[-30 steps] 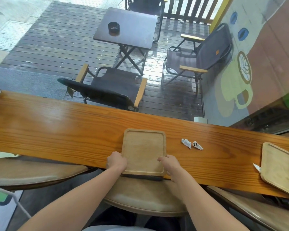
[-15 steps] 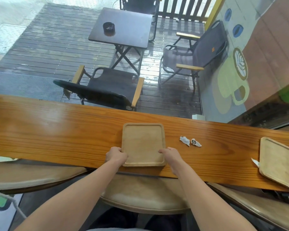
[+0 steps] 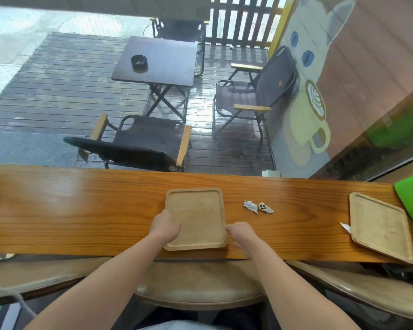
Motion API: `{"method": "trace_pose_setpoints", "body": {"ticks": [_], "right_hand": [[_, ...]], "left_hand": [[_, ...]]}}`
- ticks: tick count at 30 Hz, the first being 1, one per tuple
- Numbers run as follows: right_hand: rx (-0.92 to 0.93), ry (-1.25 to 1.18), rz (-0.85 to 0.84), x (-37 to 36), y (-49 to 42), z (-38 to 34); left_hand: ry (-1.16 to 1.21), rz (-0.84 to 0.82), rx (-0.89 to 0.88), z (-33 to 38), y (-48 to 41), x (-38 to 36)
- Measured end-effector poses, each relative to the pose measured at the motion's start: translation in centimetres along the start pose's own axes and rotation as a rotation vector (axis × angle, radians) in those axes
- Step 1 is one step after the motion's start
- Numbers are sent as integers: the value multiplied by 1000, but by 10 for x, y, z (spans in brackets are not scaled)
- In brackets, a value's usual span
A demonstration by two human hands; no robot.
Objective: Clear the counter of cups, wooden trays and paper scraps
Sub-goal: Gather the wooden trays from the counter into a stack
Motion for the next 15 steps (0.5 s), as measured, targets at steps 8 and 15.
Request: {"method": "trace_pose_setpoints", "body": {"ticks": [8,15], "right_hand": [[138,-25,105,82,43,-16],[132,-68,314,196,66,41]], "left_hand": [[-234,-40,-390,139,20,-41],[-398,-112,-741,268,73,-128]]}}
Point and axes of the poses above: each hand's wrist, its own y-axis away from the middle knuckle, its own x-axis out of the back of the hand, z = x × y, the point moved 5 cm from there along -y, towards the middle knuckle, and after that the axes turned 1 degree about z, right-handed, at the moved point
